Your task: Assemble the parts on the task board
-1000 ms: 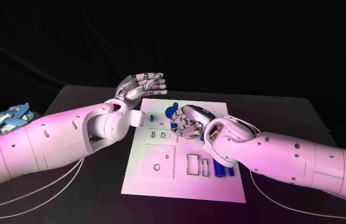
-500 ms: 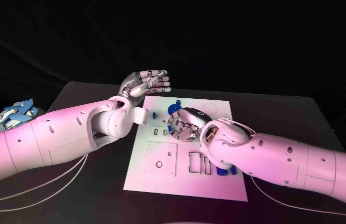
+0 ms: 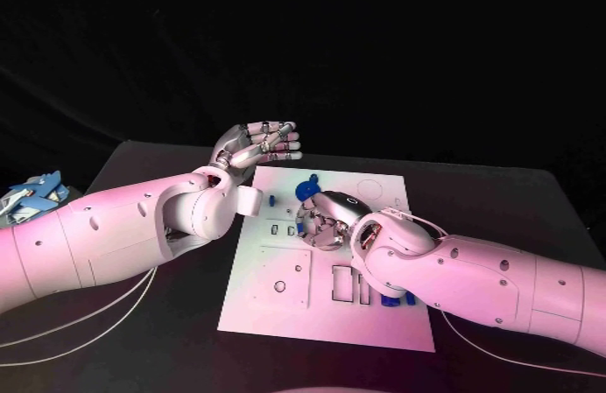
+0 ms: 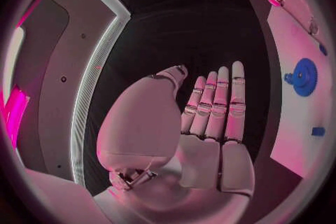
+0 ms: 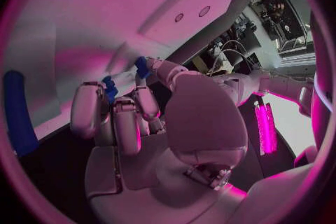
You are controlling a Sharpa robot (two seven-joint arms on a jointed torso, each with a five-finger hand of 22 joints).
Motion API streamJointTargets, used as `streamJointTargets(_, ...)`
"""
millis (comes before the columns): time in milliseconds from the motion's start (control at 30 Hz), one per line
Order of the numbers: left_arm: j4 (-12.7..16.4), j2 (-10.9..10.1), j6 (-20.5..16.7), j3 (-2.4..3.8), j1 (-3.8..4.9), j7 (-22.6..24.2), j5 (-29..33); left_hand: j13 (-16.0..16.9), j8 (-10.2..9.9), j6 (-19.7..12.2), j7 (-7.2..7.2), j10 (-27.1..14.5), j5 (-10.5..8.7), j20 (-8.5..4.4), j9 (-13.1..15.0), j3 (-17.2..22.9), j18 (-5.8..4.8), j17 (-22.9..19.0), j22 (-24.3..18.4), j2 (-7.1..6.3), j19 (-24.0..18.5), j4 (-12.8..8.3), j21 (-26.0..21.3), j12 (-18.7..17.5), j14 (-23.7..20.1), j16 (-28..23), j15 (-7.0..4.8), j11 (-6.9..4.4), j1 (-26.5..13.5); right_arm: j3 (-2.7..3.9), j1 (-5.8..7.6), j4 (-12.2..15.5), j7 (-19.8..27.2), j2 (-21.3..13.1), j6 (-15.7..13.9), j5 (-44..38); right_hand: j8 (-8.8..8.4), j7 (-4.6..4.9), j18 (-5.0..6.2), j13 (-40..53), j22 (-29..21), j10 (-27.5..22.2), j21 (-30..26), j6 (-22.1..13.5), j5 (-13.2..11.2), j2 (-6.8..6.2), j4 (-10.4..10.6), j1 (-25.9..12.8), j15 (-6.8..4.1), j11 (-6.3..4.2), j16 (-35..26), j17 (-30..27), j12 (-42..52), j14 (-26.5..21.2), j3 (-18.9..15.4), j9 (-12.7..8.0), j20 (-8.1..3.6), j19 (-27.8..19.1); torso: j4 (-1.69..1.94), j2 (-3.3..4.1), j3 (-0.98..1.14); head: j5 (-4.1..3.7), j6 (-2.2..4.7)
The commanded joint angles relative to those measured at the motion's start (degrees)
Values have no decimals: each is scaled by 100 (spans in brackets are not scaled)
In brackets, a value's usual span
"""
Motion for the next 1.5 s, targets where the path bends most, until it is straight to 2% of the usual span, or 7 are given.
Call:
streamJointTargets(33, 6, 12, 109, 3, 3, 20, -21, -7, 3, 37, 181, 18, -37, -5, 5, 36, 26, 6, -6, -48, 29, 6, 15, 1, 35, 7, -10, 1, -8, -6, -16, -26, -54, 22, 136, -107, 18, -5, 17, 0, -2, 11, -3, 7, -40, -19, -5, -41, -53, -40, 34, 923, -11, 470, -8, 239, -17, 30, 1, 3, 1, 14, -12)
streamJointTargets(600, -10, 26, 121, 3, 3, 7, -25, -7, 3, 37, 181, 18, -37, -5, 5, 36, 26, 6, -6, -48, 29, 6, 15, 1, 35, 7, -10, 1, -8, -19, -48, -107, -45, 57, 80, -208, 21, -2, 19, -2, -8, 7, -15, -7, -86, -25, 4, -63, -51, -37, 31, 913, -13, 467, -12, 236, -16, 24, -11, -3, -4, 23, -23)
streamJointTargets(867, -19, 32, 124, 3, 2, 3, -25, -12, -5, 37, 188, 9, -39, -4, 3, 50, 23, 13, -10, -53, 26, 13, 15, -20, 25, -3, -5, 7, -28, -20, -55, -94, -52, 52, 92, -213, 23, -1, 22, -11, -18, -1, -28, -12, -103, -28, 8, -73, -50, -36, 27, 899, -20, 464, -15, 236, -15, 17, -1, -4, -8, 1, -21)
streamJointTargets(1067, -24, 40, 124, 3, 3, 2, -26, -12, -5, 37, 188, 9, -39, -4, 3, 50, 23, 13, -10, -53, 26, 13, 15, -20, 25, -3, -5, 7, -28, -20, -56, -105, -61, 46, 187, -213, -30, 47, 30, -63, -48, -70, -80, -148, -183, -116, 34, -156, -23, 2, 21, 886, -66, 460, -50, 199, 2, -12, -8, 1, -9, 3, -24)
streamJointTargets(1233, -27, 41, 123, 3, 3, 0, -27, -12, -5, 37, 188, 9, -39, -4, 3, 50, 23, 13, -10, -53, 26, 13, 15, -20, 25, -3, -5, 7, -28, -20, -56, -112, -43, 48, 208, -210, -86, 96, 31, -96, -52, -125, -101, -265, -160, -184, 57, -216, 13, 45, 16, 876, -92, 457, -81, 160, 29, -20, -12, -5, -4, 3, -28)
streamJointTargets(1500, -28, 37, 131, 3, 3, -12, -27, -12, -5, 37, 188, 9, -39, -4, 3, 50, 23, 13, -10, -53, 26, 13, 15, -20, 25, -3, -5, 7, -28, -20, -56, -121, -41, 52, 214, -207, -127, 133, 37, -138, -67, -182, -132, -346, -133, -231, 88, -269, 43, 79, 9, 857, -123, 451, -125, 130, 55, -35, -8, -1, -5, -40, -23)
